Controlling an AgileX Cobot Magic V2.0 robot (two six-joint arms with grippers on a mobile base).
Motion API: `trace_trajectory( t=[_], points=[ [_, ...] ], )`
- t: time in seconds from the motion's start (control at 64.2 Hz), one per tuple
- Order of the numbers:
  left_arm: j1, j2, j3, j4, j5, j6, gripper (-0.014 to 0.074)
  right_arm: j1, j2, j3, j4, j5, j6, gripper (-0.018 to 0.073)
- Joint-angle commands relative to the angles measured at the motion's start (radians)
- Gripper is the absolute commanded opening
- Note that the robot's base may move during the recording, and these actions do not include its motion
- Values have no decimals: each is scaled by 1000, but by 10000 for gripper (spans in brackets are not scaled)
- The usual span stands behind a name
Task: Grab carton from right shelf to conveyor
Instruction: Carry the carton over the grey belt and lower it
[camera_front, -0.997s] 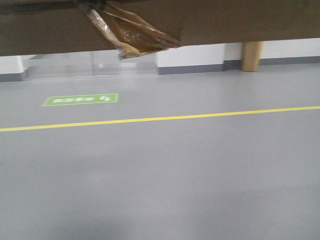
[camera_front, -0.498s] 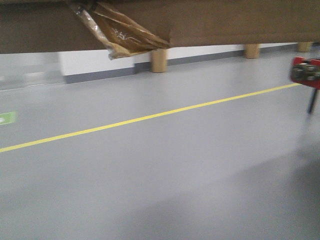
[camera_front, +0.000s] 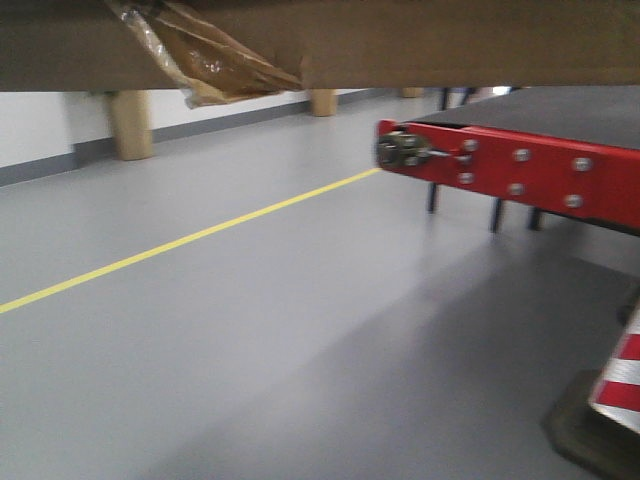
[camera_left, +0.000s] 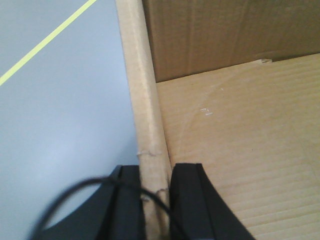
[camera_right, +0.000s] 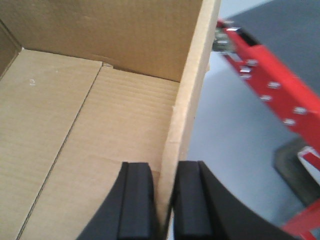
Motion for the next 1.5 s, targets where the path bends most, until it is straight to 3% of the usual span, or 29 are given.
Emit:
trace_trajectory(
  t=[0.0,1.48],
  points=[
    [-1,-13,-4,101,-11,11,-16,-3,-15,-6,-18,-27,-23,-64],
    [-1,-13,-4,116,-11,11,-16,-3,-15,-6,-18,-45,-23,-64]
  ],
)
